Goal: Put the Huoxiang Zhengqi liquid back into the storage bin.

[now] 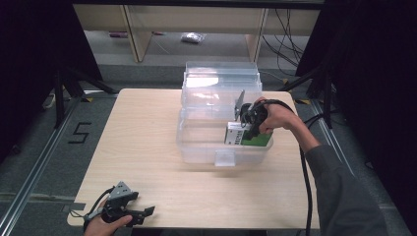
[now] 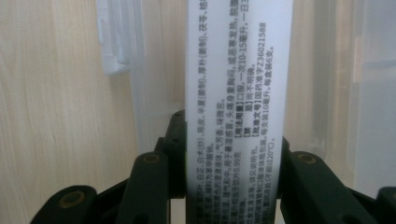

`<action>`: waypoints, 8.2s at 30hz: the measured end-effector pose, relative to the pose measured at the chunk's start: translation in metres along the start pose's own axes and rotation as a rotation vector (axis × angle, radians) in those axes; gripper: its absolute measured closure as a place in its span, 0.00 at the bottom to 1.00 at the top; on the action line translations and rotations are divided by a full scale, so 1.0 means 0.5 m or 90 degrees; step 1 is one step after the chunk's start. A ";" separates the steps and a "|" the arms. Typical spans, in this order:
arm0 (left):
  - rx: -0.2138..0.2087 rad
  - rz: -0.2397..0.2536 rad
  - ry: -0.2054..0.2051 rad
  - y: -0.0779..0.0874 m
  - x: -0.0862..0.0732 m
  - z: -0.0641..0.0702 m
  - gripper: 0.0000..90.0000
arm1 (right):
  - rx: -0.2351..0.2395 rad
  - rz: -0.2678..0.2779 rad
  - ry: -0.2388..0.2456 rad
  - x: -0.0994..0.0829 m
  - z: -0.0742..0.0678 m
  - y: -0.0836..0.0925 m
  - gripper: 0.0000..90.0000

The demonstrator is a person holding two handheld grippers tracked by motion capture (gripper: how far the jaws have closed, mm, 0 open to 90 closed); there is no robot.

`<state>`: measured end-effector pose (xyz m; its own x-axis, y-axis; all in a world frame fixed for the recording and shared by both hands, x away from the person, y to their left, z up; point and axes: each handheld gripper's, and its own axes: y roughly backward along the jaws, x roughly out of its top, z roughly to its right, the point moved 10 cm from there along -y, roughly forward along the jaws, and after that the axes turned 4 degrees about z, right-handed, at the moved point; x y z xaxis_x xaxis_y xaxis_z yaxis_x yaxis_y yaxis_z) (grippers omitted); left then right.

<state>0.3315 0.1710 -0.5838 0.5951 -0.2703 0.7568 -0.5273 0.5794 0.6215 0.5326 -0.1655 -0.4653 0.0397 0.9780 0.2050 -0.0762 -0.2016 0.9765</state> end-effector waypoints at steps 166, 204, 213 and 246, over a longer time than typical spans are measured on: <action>0.004 -0.006 -0.010 0.000 -0.001 -0.003 0.16 | -0.103 0.376 -0.303 -0.013 -0.195 0.006 0.26; 0.006 -0.006 -0.008 0.000 -0.001 -0.002 0.16 | -0.112 0.404 -0.345 -0.054 -0.255 -0.028 0.24; 0.006 -0.011 -0.012 0.001 -0.003 -0.003 0.16 | -0.128 0.404 -0.359 -0.077 -0.265 -0.045 0.24; 0.007 -0.003 -0.010 0.001 0.000 -0.002 0.17 | -0.167 0.377 -0.426 -0.162 -0.330 -0.086 0.19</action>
<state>0.3318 0.1721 -0.5836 0.5877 -0.2853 0.7571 -0.5315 0.5694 0.6272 0.3684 -0.2272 -0.5350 0.4822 0.4691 0.7399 -0.4864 -0.5591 0.6714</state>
